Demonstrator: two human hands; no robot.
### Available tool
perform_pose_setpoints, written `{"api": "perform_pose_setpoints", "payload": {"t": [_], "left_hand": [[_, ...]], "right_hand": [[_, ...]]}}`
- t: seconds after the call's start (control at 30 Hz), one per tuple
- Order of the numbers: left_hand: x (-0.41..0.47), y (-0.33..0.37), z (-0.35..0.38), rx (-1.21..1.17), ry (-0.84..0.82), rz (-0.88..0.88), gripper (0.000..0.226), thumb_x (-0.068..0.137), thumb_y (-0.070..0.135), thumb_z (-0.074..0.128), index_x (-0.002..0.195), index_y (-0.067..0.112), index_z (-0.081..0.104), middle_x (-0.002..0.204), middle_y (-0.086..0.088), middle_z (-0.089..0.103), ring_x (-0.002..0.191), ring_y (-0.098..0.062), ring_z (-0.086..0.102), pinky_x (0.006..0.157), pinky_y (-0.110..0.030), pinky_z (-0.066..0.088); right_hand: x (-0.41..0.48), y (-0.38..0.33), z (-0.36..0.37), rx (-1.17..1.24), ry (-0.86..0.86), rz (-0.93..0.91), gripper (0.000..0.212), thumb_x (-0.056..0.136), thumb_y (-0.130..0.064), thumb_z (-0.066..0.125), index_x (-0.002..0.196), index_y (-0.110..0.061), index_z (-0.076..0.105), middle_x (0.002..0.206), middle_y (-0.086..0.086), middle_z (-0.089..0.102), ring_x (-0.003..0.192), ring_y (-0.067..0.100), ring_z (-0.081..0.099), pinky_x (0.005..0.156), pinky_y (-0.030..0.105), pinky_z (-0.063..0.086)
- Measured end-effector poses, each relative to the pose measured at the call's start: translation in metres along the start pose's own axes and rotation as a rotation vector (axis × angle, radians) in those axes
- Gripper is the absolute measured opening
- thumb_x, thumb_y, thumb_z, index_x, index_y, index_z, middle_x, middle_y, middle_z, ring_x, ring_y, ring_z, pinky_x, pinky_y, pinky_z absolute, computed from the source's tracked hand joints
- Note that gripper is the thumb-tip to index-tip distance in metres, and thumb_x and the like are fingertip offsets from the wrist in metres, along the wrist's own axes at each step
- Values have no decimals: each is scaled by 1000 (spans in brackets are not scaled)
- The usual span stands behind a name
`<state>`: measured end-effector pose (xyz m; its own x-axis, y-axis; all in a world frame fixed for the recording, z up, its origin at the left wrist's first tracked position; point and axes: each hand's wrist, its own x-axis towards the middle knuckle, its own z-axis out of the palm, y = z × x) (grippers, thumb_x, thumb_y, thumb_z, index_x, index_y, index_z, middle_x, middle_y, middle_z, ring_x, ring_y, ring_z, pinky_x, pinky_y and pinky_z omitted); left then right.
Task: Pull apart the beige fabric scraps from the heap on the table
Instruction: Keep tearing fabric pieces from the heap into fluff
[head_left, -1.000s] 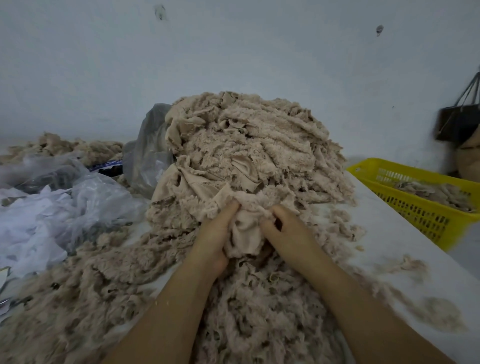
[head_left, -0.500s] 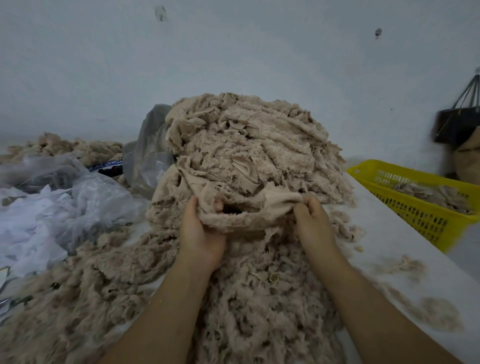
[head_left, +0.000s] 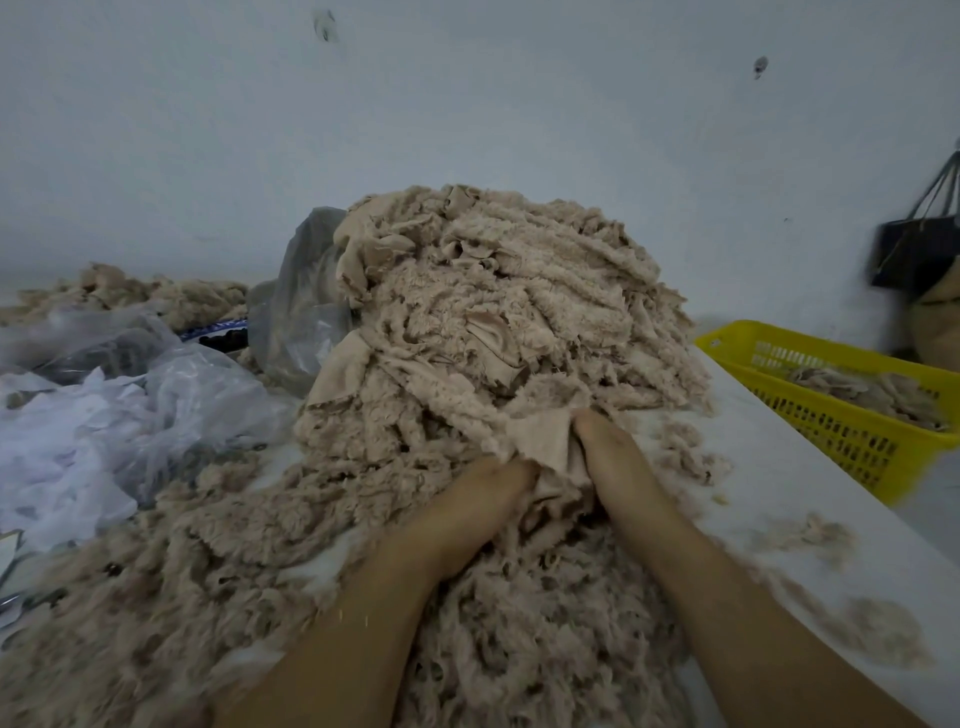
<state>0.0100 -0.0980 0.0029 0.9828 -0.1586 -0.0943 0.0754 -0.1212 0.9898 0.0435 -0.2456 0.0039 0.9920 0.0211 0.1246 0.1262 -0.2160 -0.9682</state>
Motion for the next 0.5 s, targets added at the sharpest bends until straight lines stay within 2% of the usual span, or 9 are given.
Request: {"api": "perform_pose_setpoints", "payload": {"t": [0.1,0.17,0.23,0.27,0.3,0.37,0.4,0.43,0.5], "left_hand": [[2,-1,0,-58,32,9,46,101,28,44,72,36,79,77,11,76,73,-4,72,58,-14,53],[3,0,1,-65,116,-13,51,103,38,35,73,29,75,75,9,75,72,-6,70,60,-19,53],[4,1,-1,-113,143,3,63,103,51,28,70,27,77,70,4,75,64,-5,70,54,-17,51],[5,1,-3,-136,145,24,65,100,60,28,72,31,79,74,2,76,67,-7,72,54,-17,52],[5,1,-3,-132,146,53,63,93,72,29,77,38,80,81,3,78,76,-7,74,62,-18,55],[6,-2,-4,-43,147,87,64,72,95,29,78,52,76,87,11,77,92,-7,72,82,-24,53],[7,-3,-5,-4,185,86,63,65,100,31,73,54,74,83,14,75,93,-6,70,85,-25,51],[8,-3,-6,-10,227,78,61,65,99,34,69,53,74,79,15,74,90,-6,70,83,-26,51],[9,1,-9,-153,245,32,55,82,83,45,77,40,80,85,5,78,88,-13,74,74,-25,55]], "right_hand": [[-8,3,5,-25,-270,-45,59,76,-87,38,90,-37,67,93,-17,71,89,2,67,80,29,52],[-8,3,8,-118,-292,-109,56,73,-91,40,91,-43,62,93,-20,68,88,-3,64,78,28,48],[-5,3,9,-231,-279,-194,33,84,-73,46,93,-44,60,101,-16,62,96,-2,58,78,24,45],[-4,3,10,-273,-277,-244,16,90,-60,51,95,-47,58,105,-16,56,98,-5,54,78,18,42],[-5,3,11,-289,-279,-289,2,94,-47,54,94,-48,56,104,-17,52,96,-8,51,76,13,39],[-6,3,14,-303,-221,-390,17,96,-28,57,87,-43,54,95,-18,45,86,-7,49,69,8,37],[-6,3,14,-298,-189,-416,20,96,-22,57,84,-39,54,91,-18,44,82,-6,48,67,8,36],[-7,1,15,-303,-171,-436,22,95,-20,57,82,-37,52,89,-17,43,80,-4,48,65,10,36],[-9,-1,15,-365,-162,-490,26,94,-22,58,77,-38,47,87,-17,43,78,-4,47,63,13,35]]}}
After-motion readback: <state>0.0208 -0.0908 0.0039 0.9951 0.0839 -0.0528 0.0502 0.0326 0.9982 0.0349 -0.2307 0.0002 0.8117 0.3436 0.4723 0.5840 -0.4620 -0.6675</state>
